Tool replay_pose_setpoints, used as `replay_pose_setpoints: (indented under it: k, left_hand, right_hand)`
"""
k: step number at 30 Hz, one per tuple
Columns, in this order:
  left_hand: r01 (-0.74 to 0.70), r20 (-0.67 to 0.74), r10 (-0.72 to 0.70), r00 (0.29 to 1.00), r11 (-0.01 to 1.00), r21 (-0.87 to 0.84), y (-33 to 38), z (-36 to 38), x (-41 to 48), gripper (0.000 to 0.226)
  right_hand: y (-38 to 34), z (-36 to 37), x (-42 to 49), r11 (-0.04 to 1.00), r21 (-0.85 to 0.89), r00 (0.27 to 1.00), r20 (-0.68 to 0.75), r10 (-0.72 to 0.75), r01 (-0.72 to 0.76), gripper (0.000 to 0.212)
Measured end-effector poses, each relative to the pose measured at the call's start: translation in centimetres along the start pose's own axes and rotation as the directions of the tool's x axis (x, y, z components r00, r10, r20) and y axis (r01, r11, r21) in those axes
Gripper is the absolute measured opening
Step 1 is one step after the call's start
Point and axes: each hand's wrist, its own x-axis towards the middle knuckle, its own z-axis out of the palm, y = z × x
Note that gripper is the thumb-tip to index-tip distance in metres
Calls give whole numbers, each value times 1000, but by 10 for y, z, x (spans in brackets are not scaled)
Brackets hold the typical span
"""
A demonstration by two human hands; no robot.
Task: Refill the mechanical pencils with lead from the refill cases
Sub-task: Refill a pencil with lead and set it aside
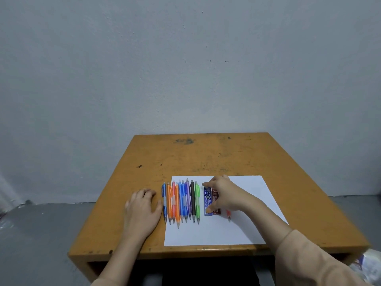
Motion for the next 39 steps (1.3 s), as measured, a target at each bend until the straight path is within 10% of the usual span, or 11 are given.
replay_pose_setpoints:
  k: [16, 32, 39]
  left_hand:
    - [16, -44, -20, 999, 995, -99, 3, -6, -4, 39]
    - [-326, -125, 305, 944, 809, -489, 95, -18, -28, 32]
    - [-389, -121, 373, 920, 828, -404, 109, -11, -25, 37]
  right_hand:
    - [-2, -10, -25, 702, 709, 942, -189, 277, -64, 27]
    - [-7, -1, -55, 439, 891, 874, -299, 383, 113, 28]
    - [-5, 4, -60, 283, 944, 877, -274, 395, 168, 29]
